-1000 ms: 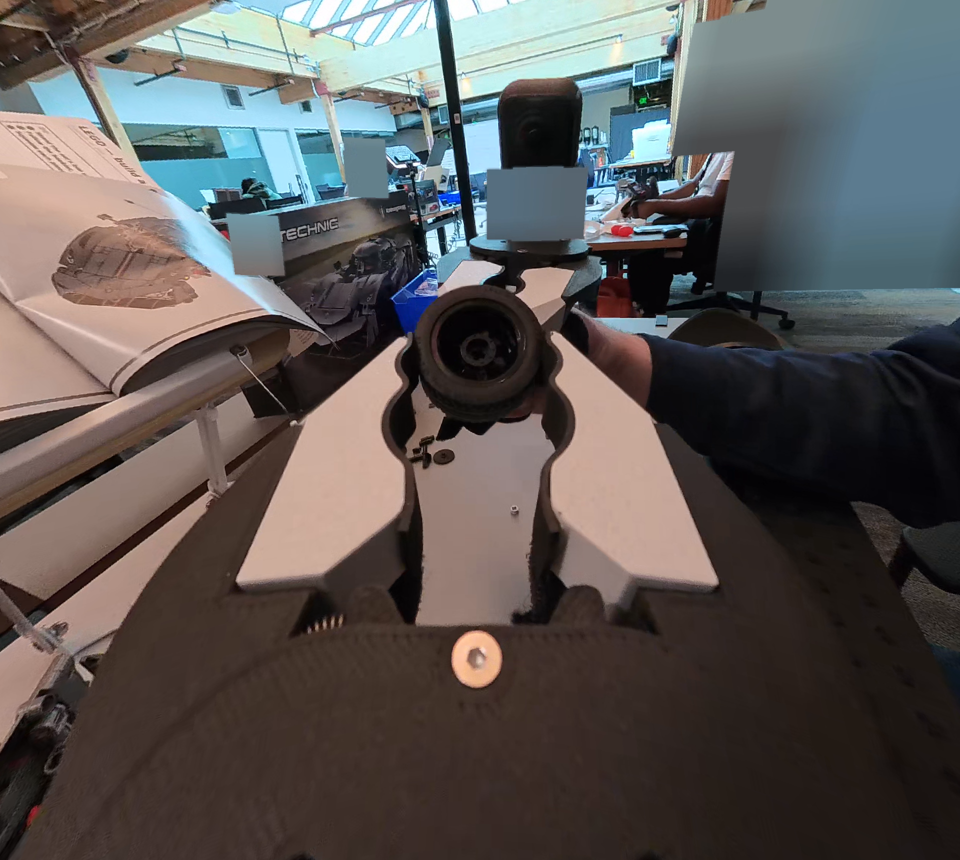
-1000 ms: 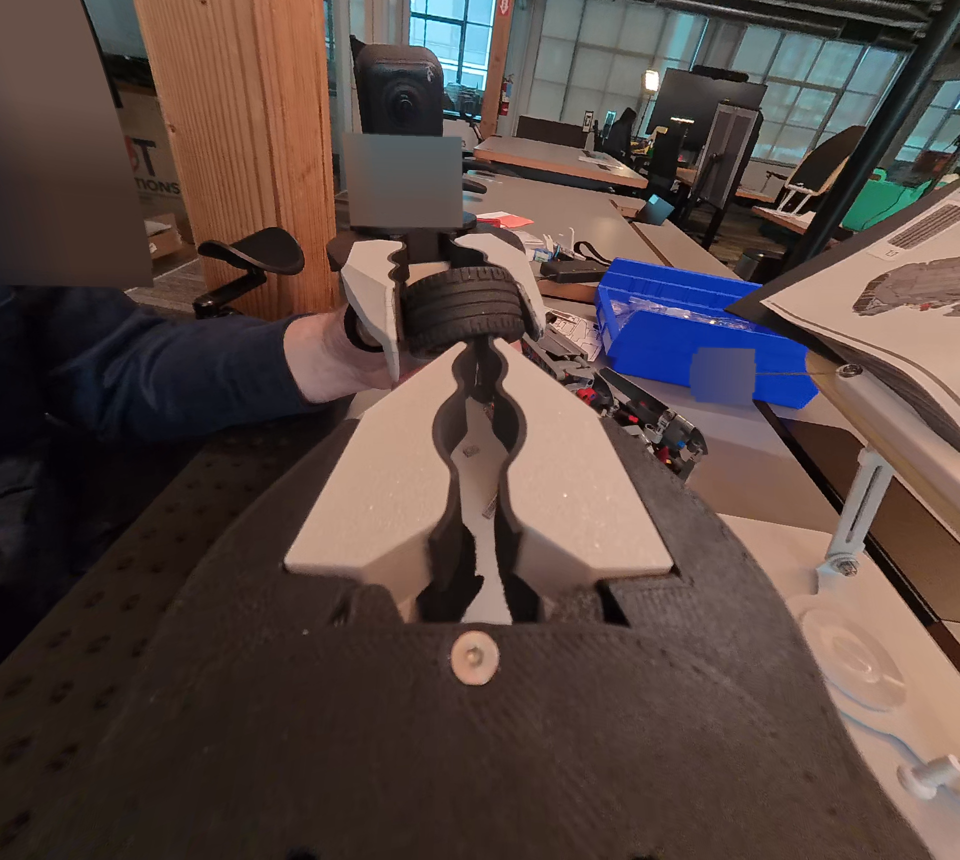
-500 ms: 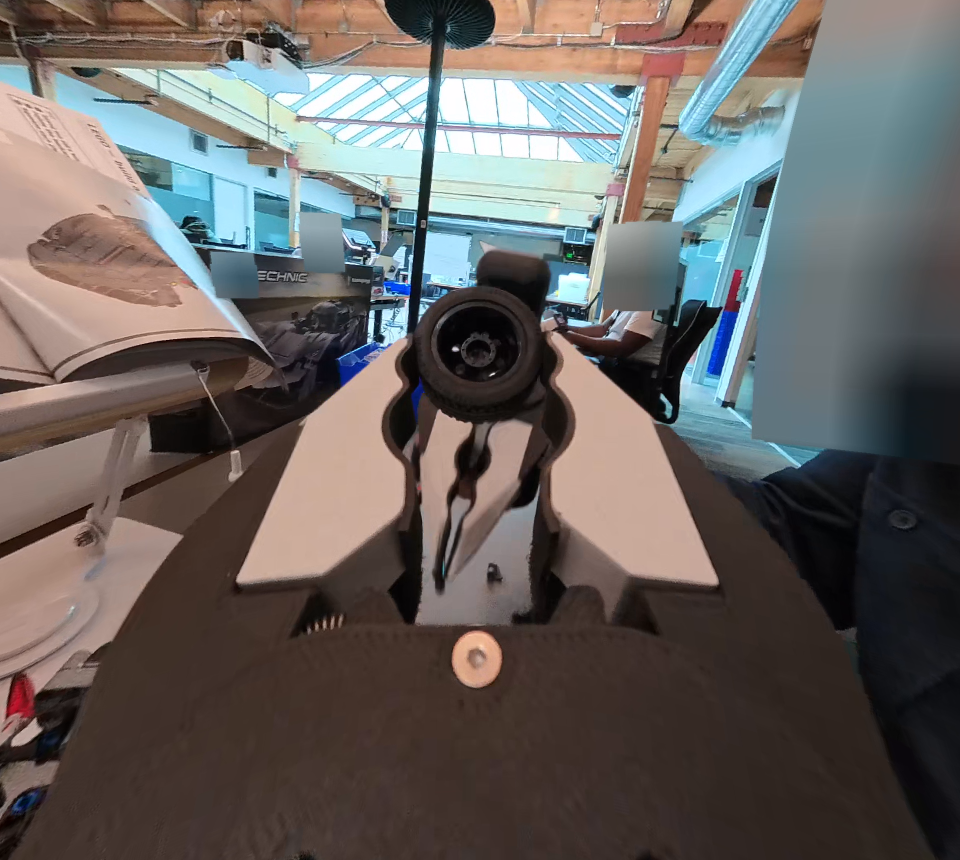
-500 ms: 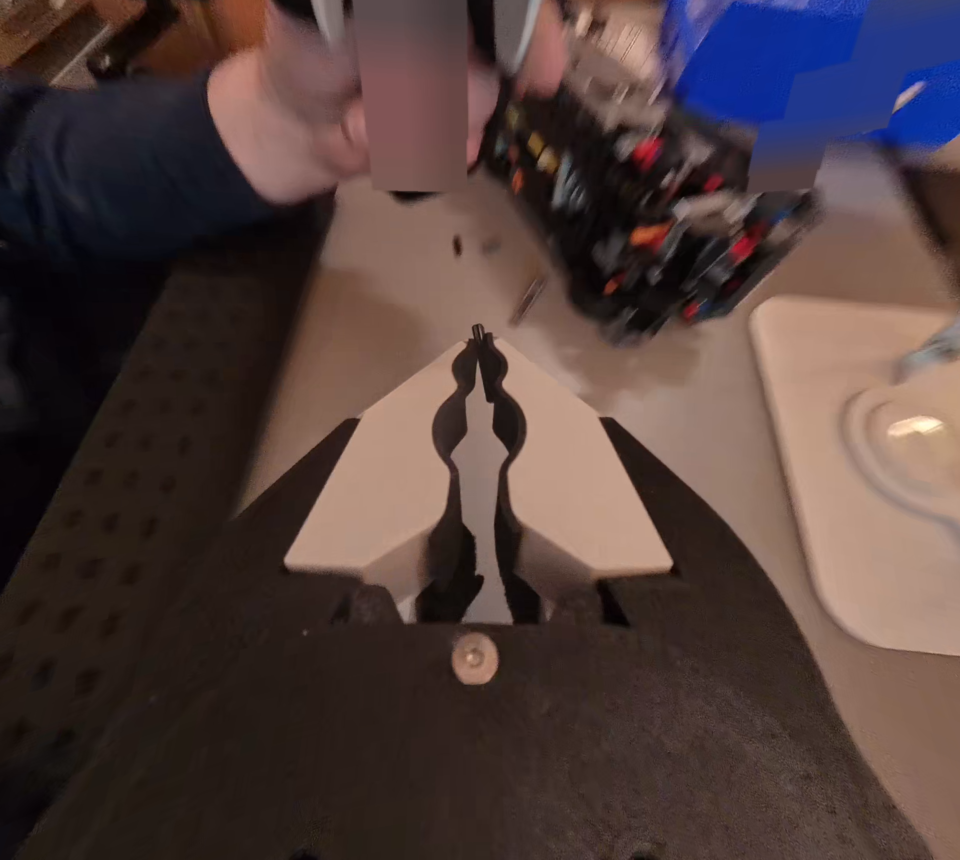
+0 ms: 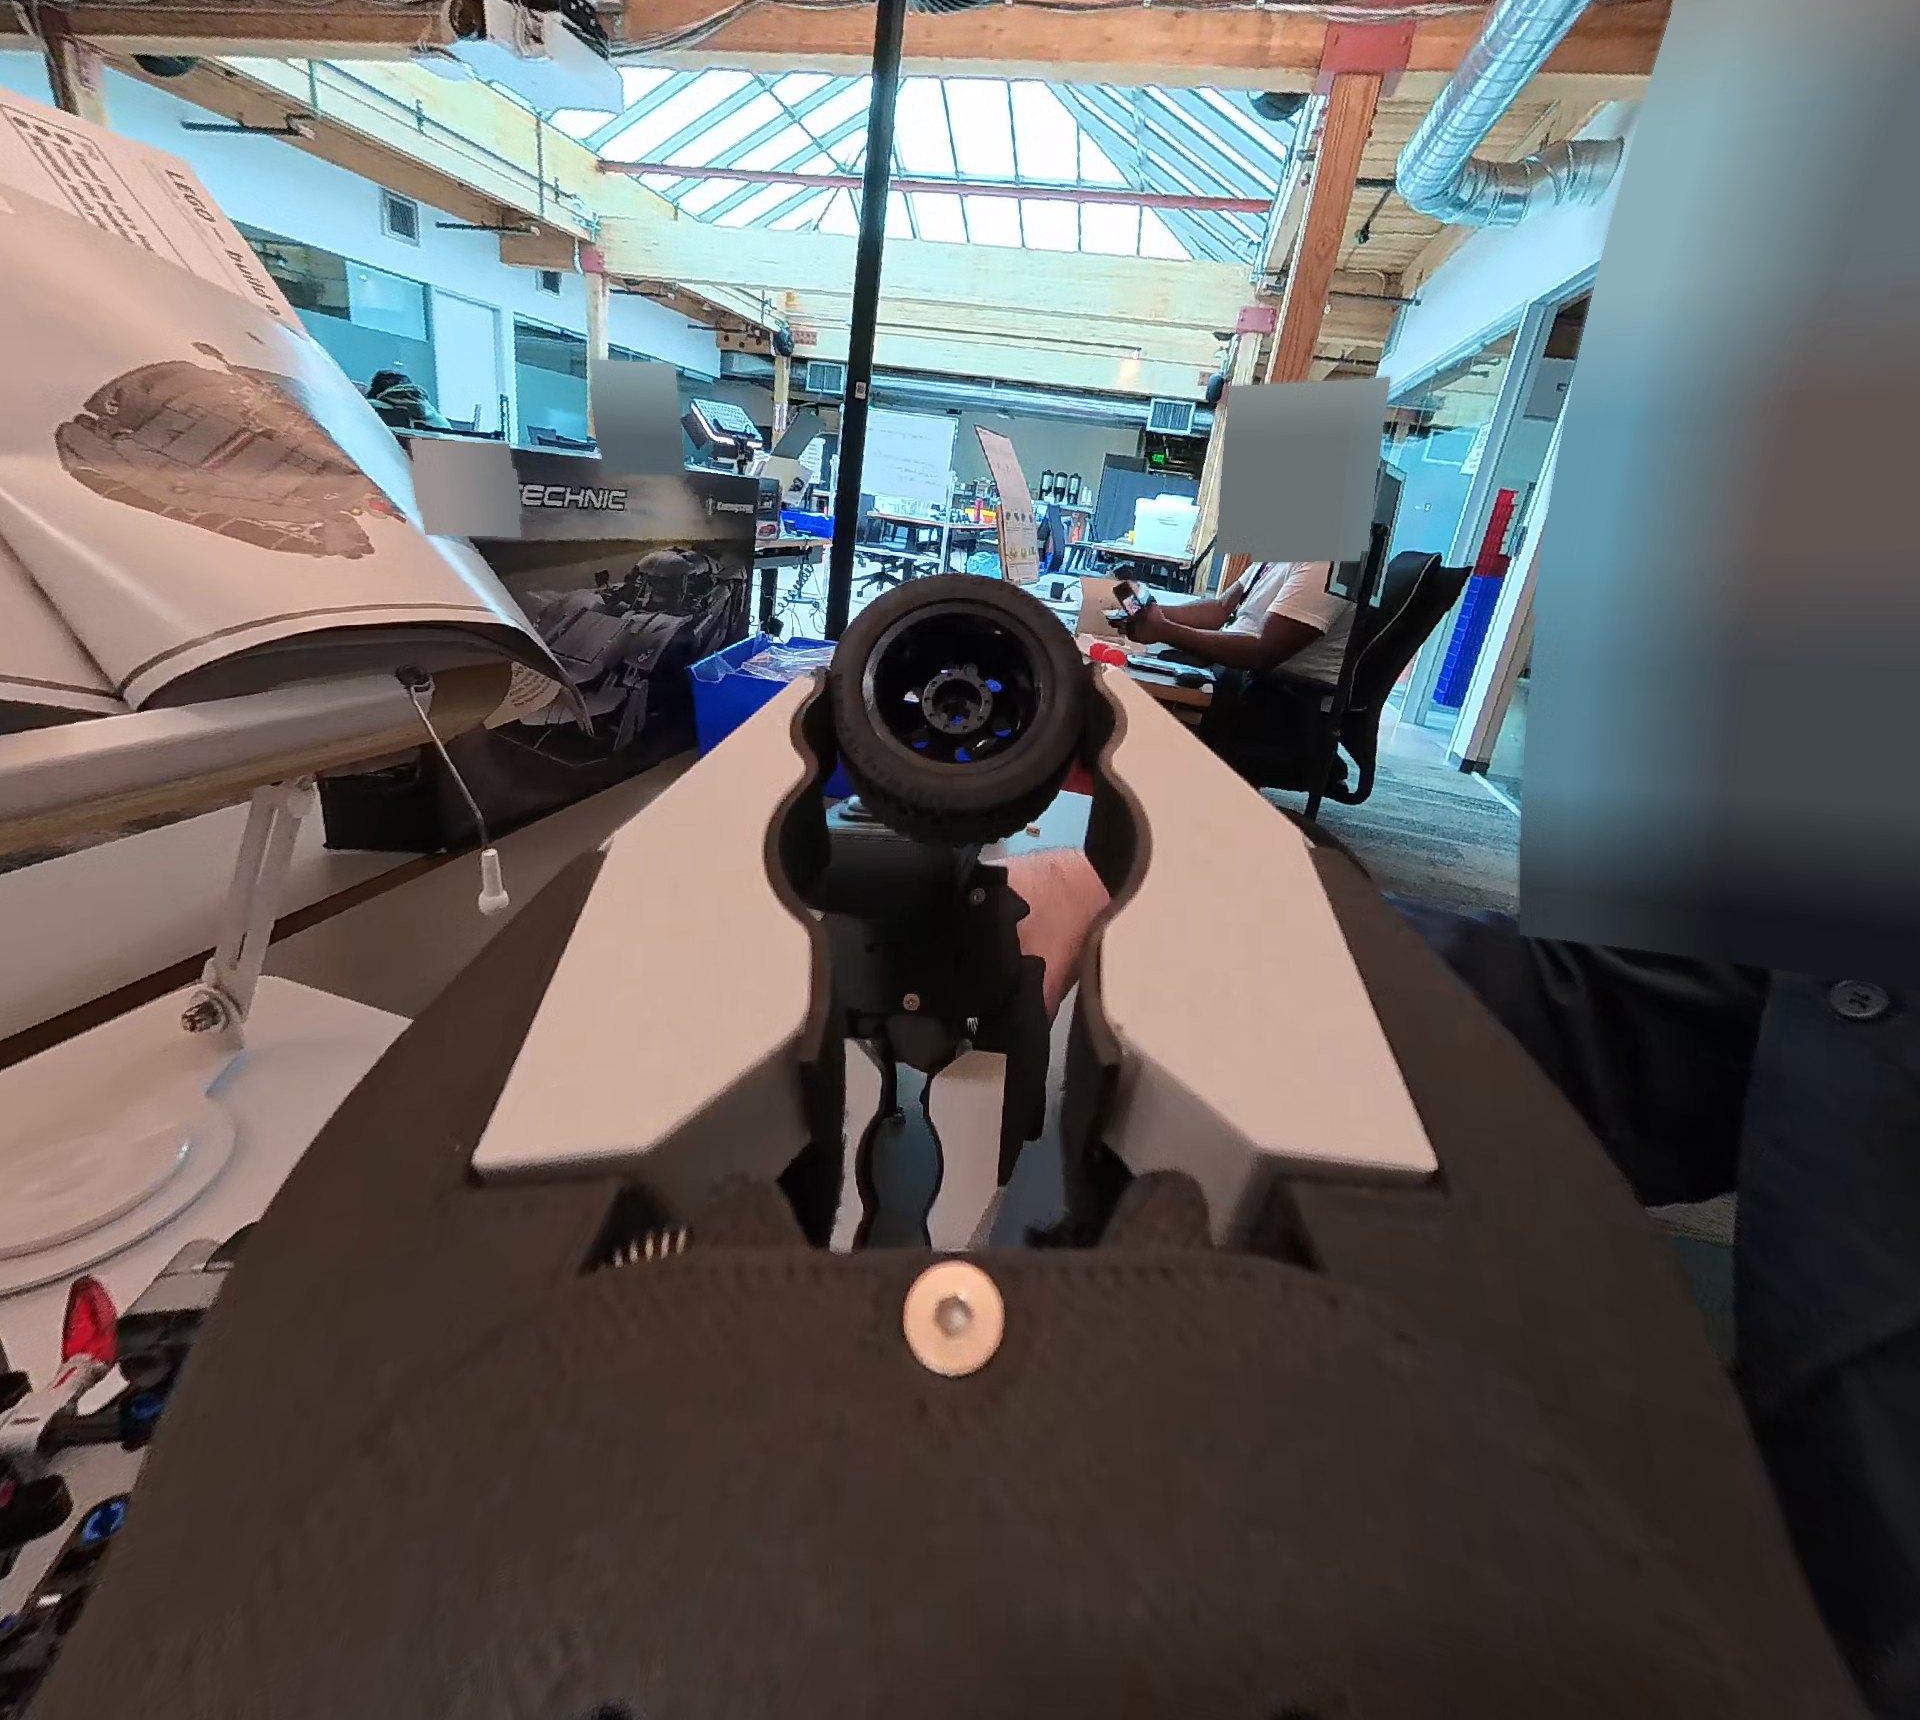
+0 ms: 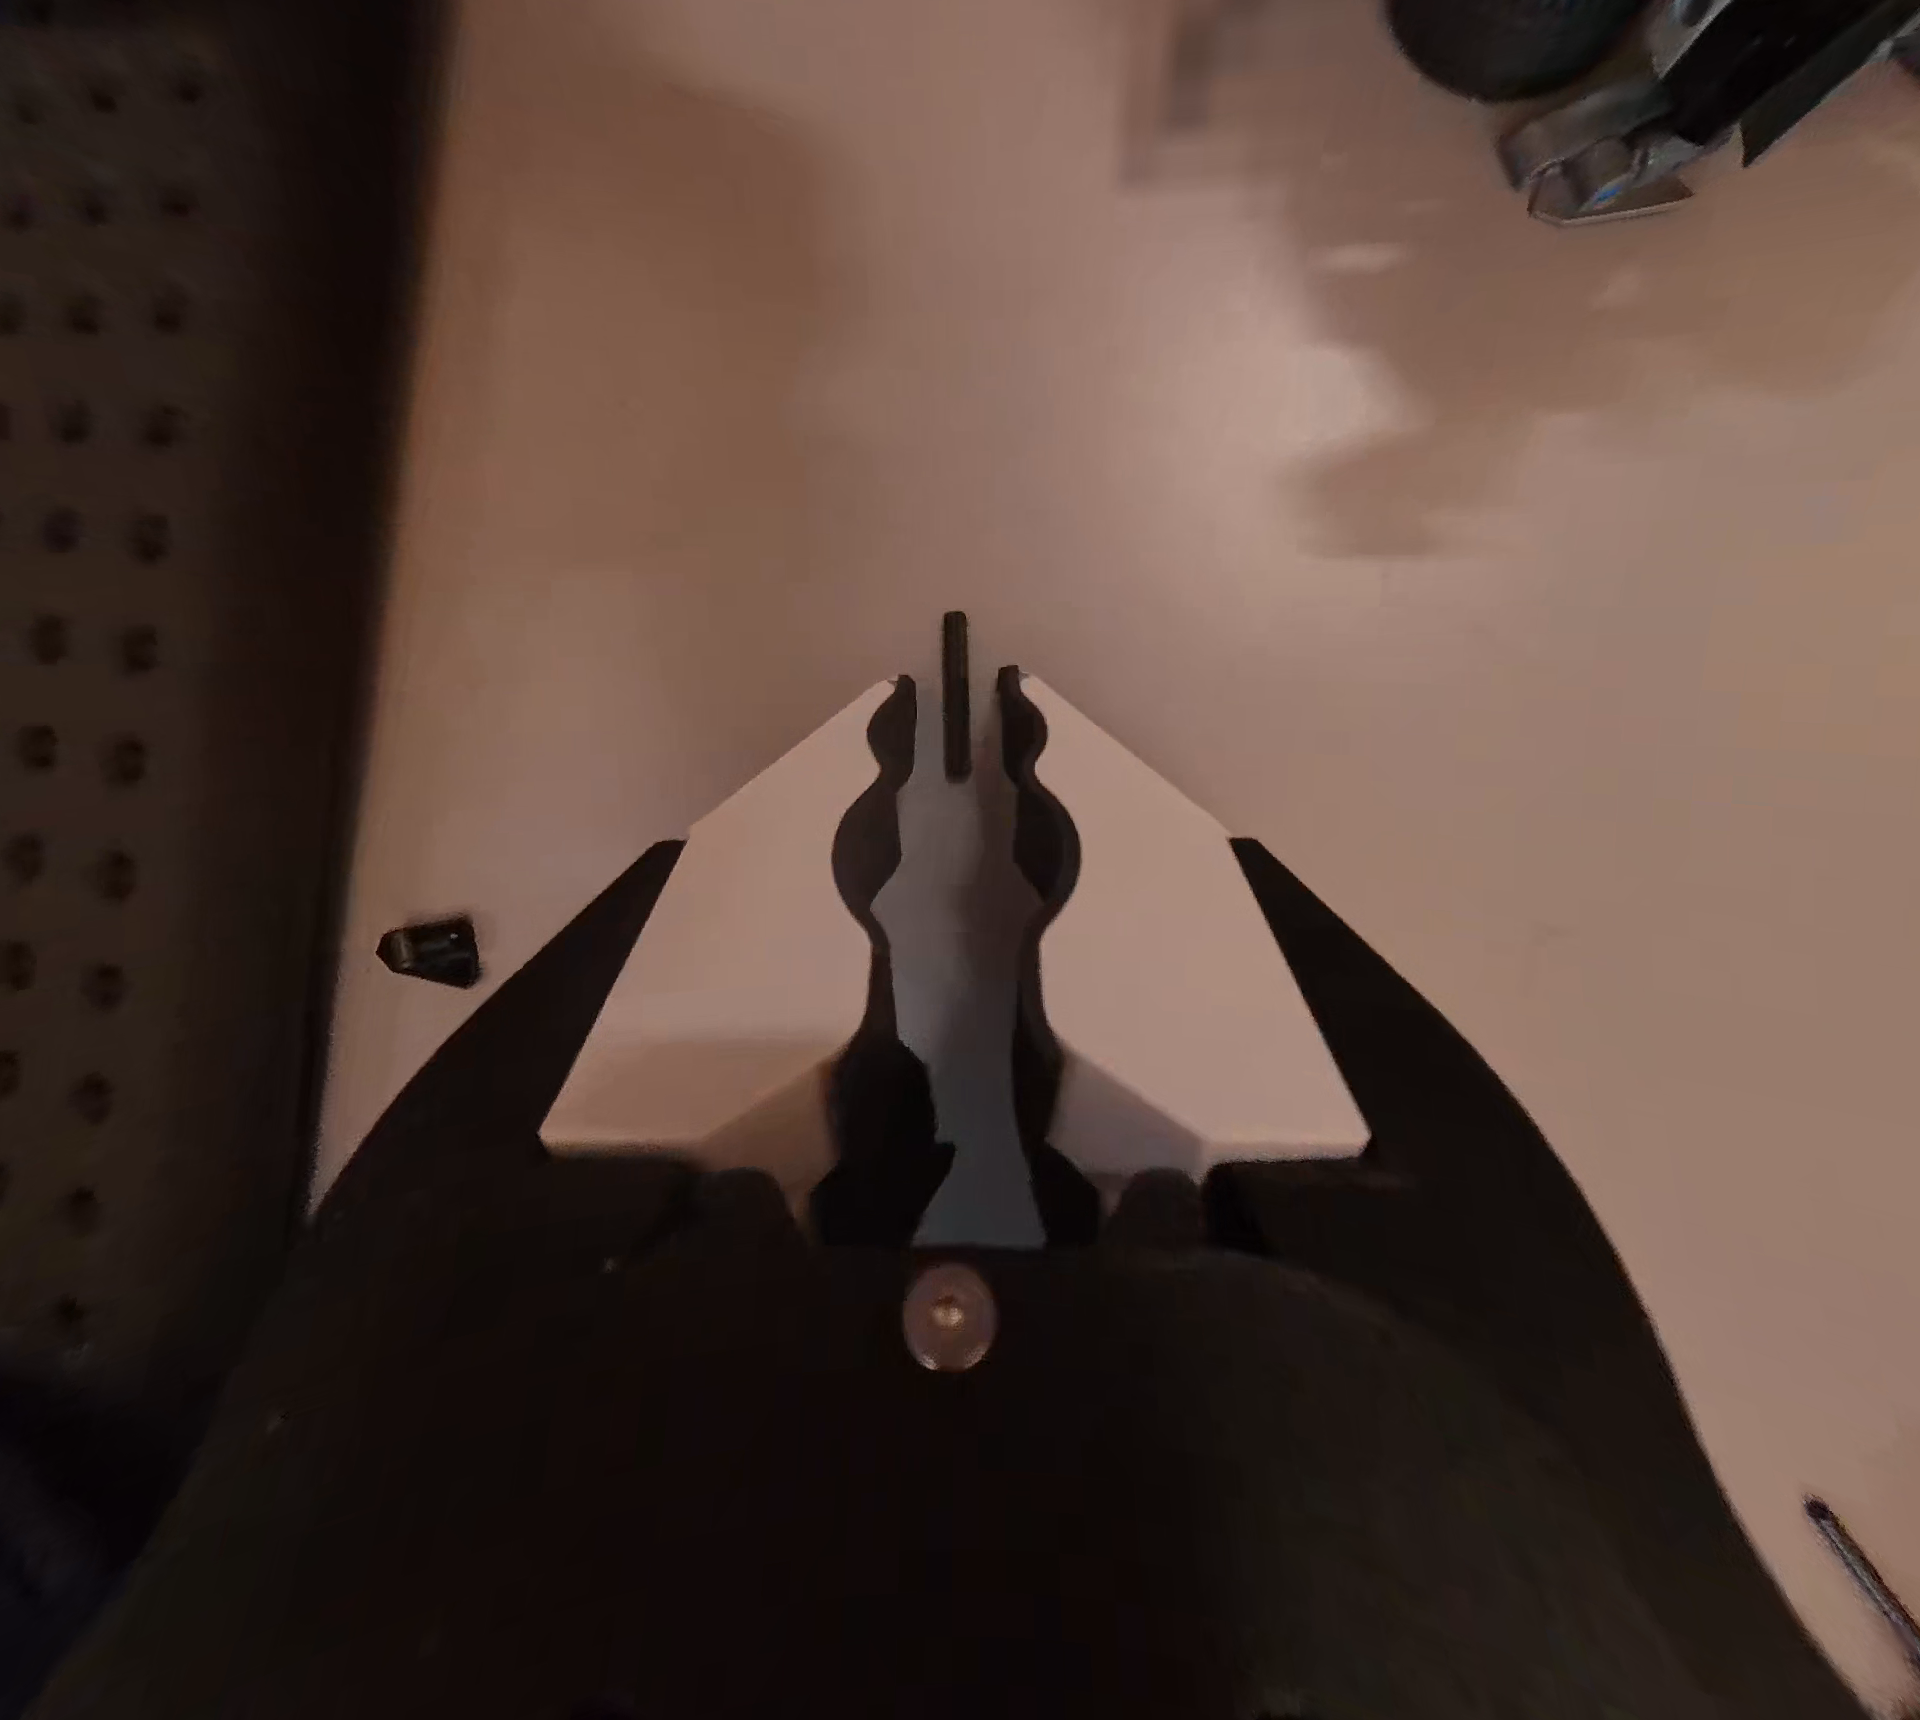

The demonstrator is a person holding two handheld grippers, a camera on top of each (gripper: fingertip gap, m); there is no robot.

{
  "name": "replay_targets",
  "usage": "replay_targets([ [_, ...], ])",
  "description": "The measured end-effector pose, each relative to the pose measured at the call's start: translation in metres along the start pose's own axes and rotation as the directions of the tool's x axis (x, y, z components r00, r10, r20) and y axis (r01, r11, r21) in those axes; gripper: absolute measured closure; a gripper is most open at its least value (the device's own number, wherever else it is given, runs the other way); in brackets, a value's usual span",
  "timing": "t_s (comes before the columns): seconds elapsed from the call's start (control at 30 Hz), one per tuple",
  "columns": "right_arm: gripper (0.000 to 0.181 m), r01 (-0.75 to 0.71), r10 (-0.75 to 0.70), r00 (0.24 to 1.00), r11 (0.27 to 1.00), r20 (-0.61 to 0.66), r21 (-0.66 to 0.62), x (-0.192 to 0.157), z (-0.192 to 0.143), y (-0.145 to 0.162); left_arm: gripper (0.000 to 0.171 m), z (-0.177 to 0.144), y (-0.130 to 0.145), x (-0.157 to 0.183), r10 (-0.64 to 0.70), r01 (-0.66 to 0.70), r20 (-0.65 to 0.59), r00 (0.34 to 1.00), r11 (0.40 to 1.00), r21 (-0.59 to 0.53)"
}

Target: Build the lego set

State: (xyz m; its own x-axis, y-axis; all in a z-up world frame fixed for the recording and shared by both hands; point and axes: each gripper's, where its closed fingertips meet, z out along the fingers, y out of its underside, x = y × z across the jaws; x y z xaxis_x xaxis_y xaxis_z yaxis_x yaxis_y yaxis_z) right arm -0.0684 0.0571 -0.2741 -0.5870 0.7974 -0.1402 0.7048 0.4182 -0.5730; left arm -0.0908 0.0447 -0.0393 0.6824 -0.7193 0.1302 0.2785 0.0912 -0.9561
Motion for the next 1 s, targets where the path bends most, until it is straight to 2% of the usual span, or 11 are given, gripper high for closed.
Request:
replay_targets([
  [0.1, 0.168, -0.009, 0.009, 1.000, 1.000, 0.006, 0.012, 0.001, -0.001, 0.001, 0.127, -0.001, 0.000, -0.002, -0.008, 0.008, 0.002, 1.000, 1.000, 0.003],
  [0.17, 0.178, -0.005, 0.005, 1.000, 1.000, -0.004, 0.007, 0.002, 0.000, 0.002, 0.127, -0.001, 0.001, -0.002, -0.013, 0.013, 0.001, 1.000, 1.000, 0.003],
  [0.27, 0.181, 0.004, -0.004, 1.000, 1.000, -0.017, -0.003, 0.003, -0.001, 0.001, 0.127, -0.001, 0.001, -0.003, -0.028, 0.028, -0.005, 1.000, 1.000, 0.007],
  [0.4, 0.181, 0.045, -0.037, 0.998, 0.987, -0.058, 0.151, 0.001, -0.022, -0.031, 0.127, -0.002, -0.001, -0.003, -0.057, 0.057, -0.020, 0.998, 0.998, 0.030],
  [0.47, 0.181, 0.088, -0.059, 0.993, 0.947, -0.100, 0.309, -0.003, -0.049, -0.059, 0.127, -0.003, -0.003, -0.003, -0.064, 0.065, -0.028, 0.998, 0.997, 0.040],
  [0.53, 0.181, 0.132, -0.065, 0.986, 0.872, -0.156, 0.471, -0.008, -0.083, -0.087, 0.127, -0.003, -0.004, -0.001, -0.074, 0.076, -0.040, 0.996, 0.996, 0.052],
  [0.63, 0.181, 0.184, -0.057, 0.975, 0.758, -0.217, 0.626, -0.019, -0.126, -0.114, 0.127, -0.005, -0.011, -0.001, -0.138, 0.146, -0.076, 0.987, 0.984, 0.102],
  [0.83, 0.181, 0.187, -0.016, 0.972, 0.656, -0.233, 0.732, -0.031, -0.149, -0.139, 0.127, -0.001, -0.011, -0.001, -0.263, 0.285, -0.161, 0.951, 0.950, 0.128],
  [0.93, 0.181, 0.188, 0.015, 0.965, 0.656, -0.261, 0.731, -0.029, -0.152, -0.142, 0.123, 0.002, -0.004, -0.004, -0.303, 0.322, -0.163, 0.939, 0.940, 0.110],
  [1.0, 0.181, 0.175, 0.044, 0.963, 0.649, -0.266, 0.741, -0.026, -0.156, -0.142, 0.126, 0.005, 0.000, -0.005, -0.304, 0.321, -0.156, 0.940, 0.943, 0.093],
])
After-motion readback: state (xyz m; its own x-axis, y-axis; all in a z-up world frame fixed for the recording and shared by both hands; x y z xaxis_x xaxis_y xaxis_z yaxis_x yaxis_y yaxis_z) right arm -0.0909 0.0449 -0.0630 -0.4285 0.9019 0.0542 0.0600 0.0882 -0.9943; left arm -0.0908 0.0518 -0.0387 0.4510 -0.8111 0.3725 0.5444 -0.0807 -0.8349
